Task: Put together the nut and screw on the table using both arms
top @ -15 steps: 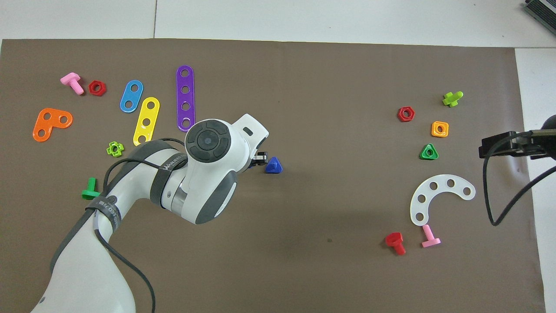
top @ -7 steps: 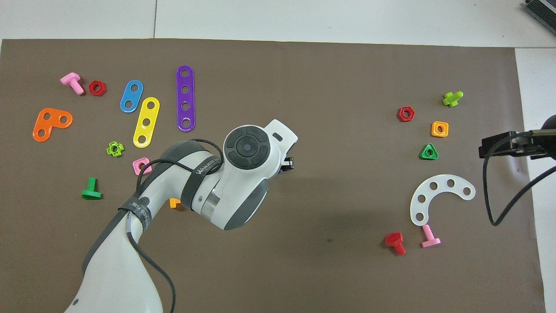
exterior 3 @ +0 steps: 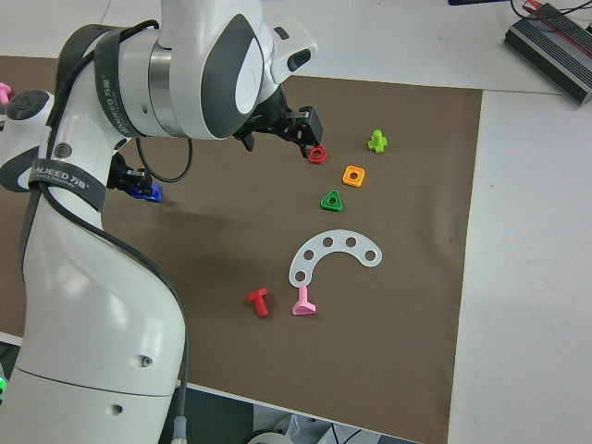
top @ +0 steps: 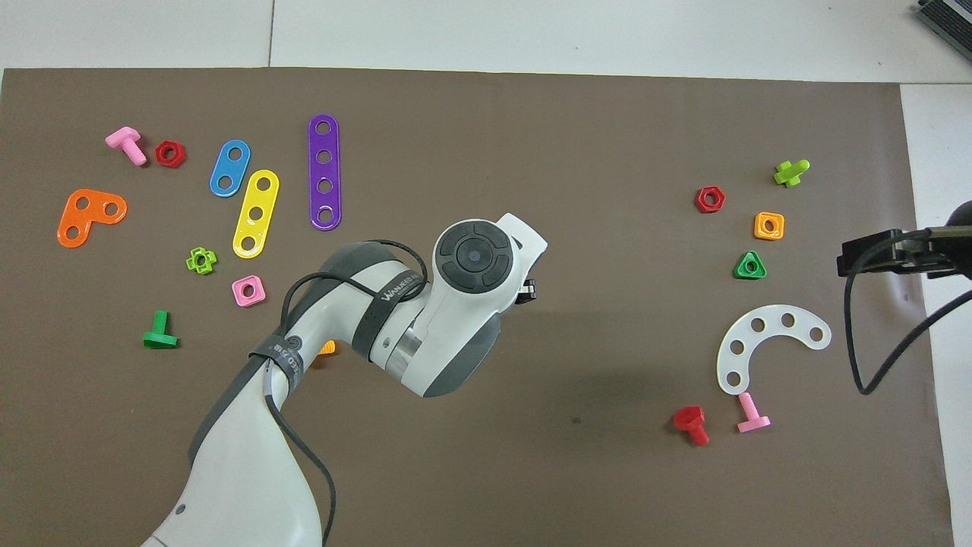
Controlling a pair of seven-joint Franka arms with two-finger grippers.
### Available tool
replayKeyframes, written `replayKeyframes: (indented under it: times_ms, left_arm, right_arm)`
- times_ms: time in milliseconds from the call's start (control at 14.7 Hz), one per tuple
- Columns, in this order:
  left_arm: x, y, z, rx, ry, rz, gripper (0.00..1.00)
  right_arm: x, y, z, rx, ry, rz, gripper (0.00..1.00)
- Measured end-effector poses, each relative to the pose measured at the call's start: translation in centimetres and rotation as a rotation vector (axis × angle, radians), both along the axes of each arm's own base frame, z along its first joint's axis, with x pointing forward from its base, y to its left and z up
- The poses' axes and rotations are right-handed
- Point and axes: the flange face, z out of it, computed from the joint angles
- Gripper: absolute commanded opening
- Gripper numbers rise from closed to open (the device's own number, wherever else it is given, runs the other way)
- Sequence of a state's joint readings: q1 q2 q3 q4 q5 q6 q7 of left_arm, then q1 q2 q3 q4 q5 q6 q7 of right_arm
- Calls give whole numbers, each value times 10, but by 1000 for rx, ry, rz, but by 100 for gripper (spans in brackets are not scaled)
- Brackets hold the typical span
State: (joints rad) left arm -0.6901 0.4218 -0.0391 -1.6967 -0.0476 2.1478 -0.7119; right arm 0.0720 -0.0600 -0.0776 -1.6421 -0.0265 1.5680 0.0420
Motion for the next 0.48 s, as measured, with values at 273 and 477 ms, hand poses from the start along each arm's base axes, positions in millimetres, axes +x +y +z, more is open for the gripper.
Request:
replayKeyframes:
  times_ms: [273, 477]
  left_arm:
    - [3, 3, 1, 1, -3, 7, 0]
    - [6, 5, 0, 4, -3, 12, 0]
  right_arm:
    - [0, 0, 0, 0, 0, 0, 100]
    - [0, 0, 0, 0, 0, 0, 100]
